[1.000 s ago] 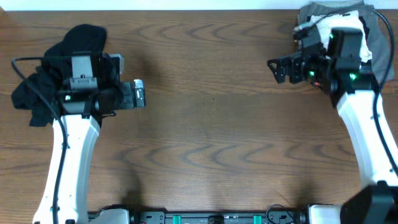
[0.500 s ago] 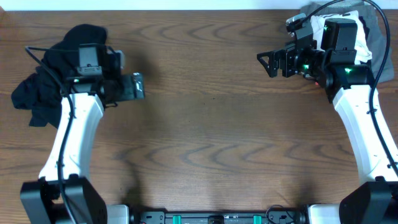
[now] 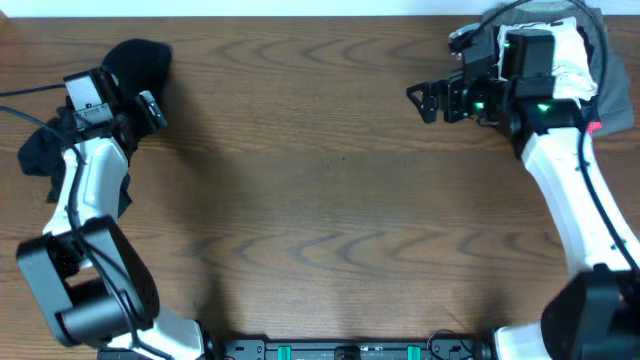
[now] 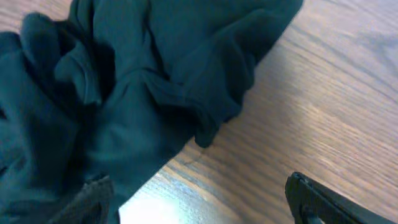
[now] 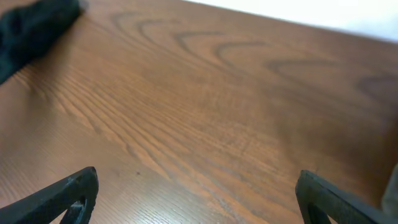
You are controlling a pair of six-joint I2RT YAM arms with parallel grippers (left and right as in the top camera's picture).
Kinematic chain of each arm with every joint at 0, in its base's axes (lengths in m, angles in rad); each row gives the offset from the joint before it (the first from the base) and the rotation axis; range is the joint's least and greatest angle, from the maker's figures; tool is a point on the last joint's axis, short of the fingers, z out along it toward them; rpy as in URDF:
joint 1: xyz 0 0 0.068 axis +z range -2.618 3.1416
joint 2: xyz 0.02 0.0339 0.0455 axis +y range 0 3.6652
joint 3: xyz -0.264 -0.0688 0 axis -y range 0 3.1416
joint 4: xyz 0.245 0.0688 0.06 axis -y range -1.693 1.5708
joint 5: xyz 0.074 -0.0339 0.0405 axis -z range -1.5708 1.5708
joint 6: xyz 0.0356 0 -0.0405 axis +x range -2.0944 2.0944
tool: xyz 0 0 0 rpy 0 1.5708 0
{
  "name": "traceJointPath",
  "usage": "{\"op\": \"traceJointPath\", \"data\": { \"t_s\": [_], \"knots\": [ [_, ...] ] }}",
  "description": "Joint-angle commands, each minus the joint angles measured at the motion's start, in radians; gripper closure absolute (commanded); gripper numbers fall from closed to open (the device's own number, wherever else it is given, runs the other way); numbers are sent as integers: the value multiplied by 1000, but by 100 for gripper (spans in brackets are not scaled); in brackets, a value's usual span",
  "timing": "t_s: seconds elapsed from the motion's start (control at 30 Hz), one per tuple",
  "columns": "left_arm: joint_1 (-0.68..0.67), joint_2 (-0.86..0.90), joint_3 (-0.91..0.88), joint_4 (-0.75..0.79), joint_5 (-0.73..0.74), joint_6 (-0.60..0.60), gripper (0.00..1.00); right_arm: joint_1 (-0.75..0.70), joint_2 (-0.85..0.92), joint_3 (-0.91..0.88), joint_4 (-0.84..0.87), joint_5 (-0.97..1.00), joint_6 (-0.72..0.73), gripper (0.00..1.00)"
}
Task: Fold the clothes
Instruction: 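Move the left gripper to the black t-shirt and grasp it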
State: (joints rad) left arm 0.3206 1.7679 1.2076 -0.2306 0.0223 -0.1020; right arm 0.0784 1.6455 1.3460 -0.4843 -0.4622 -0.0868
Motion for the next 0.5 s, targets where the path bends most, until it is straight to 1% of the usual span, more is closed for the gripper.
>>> {"op": "traceJointPath", "data": {
  "t_s": [0.0,0.17,0.27,0.47],
  "knots": [
    [1,16,17,9,-78,3,13,14,46,19,2,21,12,1],
    [6,-30,52,-60,-166,-5,13,15,95,19,10,19,13,1],
    [19,-70,65,-82,-211,-9,13,15,103,19,25,17,42,1],
    [85,-89,64,-90,-215,-13,13,27,103,19,69,17,71,1]
  ]
}}
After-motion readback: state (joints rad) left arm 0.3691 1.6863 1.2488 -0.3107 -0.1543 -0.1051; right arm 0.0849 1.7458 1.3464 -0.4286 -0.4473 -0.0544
